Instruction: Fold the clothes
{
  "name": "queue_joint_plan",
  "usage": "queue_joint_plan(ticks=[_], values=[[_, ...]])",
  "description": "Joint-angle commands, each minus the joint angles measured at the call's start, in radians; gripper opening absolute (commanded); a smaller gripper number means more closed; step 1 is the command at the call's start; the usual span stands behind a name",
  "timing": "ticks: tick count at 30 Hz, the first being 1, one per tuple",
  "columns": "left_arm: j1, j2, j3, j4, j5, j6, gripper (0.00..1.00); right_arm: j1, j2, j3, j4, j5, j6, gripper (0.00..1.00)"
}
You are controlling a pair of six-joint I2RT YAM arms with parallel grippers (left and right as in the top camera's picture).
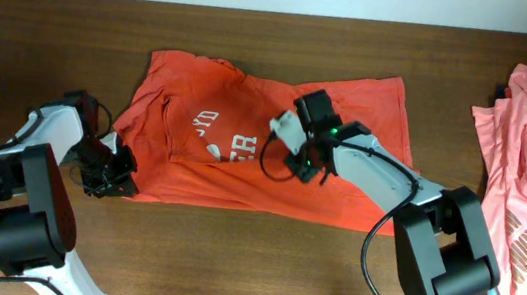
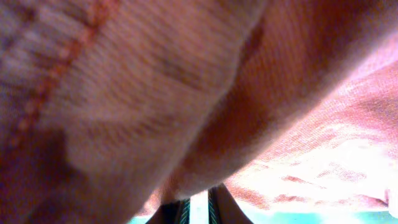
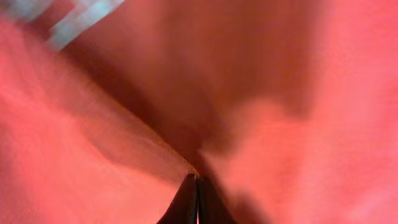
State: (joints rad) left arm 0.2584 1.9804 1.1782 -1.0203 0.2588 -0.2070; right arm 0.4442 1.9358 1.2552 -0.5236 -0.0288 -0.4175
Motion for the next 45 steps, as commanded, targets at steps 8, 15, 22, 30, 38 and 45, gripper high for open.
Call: queue_joint_plan(ticks=[8, 15, 22, 30, 38, 45], values=[[0.015, 0.132, -0.079, 0.06, -0.192, -0.009, 0.13, -0.054, -0.007, 0.007, 0.012, 0.281, 0.209, 0.34], [0.015, 0.082, -0.048, 0.036, -0.192, -0.001, 0.12, -0.134, -0.129, 0.007, -0.134, 0.267, 0.412, 0.34], [0.015, 0.005, -0.045, 0.035, -0.193, -0.002, 0.12, -0.351, -0.162, 0.002, -0.348, 0.063, 0.437, 0.33], [0.014, 0.005, -0.045, 0.043, -0.192, -0.002, 0.12, -0.499, -0.16, -0.105, -0.32, -0.101, 0.409, 0.25], [0.015, 0.005, -0.055, 0.039, -0.196, -0.002, 0.13, -0.497, -0.16, -0.226, -0.212, -0.102, 0.396, 0.26], [0.015, 0.005, -0.1, 0.038, -0.242, -0.002, 0.14, -0.497, -0.16, -0.36, -0.178, -0.099, 0.397, 0.27]])
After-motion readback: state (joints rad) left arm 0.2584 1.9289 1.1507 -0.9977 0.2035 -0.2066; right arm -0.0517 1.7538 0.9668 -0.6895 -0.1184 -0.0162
